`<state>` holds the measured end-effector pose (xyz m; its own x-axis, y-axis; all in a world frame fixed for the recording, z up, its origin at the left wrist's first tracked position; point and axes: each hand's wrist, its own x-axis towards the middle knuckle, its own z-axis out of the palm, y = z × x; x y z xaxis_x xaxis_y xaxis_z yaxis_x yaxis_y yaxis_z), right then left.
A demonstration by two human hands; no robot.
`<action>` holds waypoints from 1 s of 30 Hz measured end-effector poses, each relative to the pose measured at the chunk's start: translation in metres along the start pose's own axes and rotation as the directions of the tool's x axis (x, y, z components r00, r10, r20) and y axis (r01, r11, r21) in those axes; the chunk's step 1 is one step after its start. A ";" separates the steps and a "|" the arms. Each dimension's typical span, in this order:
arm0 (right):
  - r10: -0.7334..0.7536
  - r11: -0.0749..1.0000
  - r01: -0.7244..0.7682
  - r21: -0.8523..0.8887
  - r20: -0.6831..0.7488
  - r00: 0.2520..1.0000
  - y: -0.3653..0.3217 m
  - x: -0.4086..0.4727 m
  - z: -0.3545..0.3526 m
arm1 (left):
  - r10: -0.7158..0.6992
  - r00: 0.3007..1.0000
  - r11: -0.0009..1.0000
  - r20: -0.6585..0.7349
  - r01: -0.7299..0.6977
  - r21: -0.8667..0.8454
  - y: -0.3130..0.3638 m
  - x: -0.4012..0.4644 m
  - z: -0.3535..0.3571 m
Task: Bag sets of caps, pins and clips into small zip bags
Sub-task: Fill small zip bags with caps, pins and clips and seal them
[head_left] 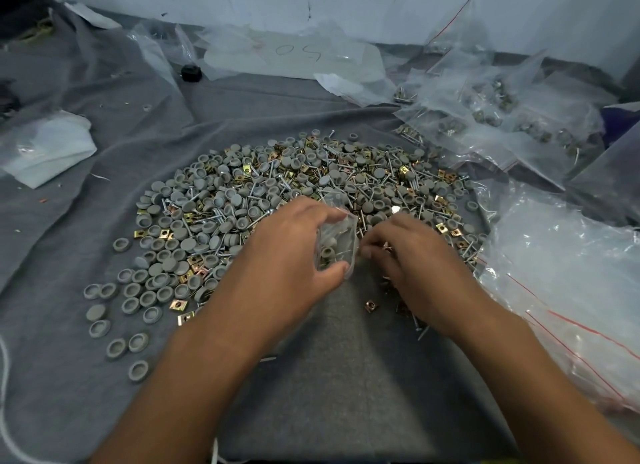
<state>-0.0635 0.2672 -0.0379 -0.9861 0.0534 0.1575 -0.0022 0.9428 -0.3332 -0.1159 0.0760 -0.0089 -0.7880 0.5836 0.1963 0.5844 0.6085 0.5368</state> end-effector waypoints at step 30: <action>-0.203 0.920 0.313 0.237 -0.396 0.896 -0.026 -0.006 -0.025 | 0.016 1.000 1.000 0.026 -0.016 -0.021 0.006 0.003 0.003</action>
<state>-0.0536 0.2508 -0.0067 -0.8170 -0.0134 0.5765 -0.3503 0.8056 -0.4778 -0.1144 0.0826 -0.0077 -0.7729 0.6075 0.1834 0.5927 0.5877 0.5507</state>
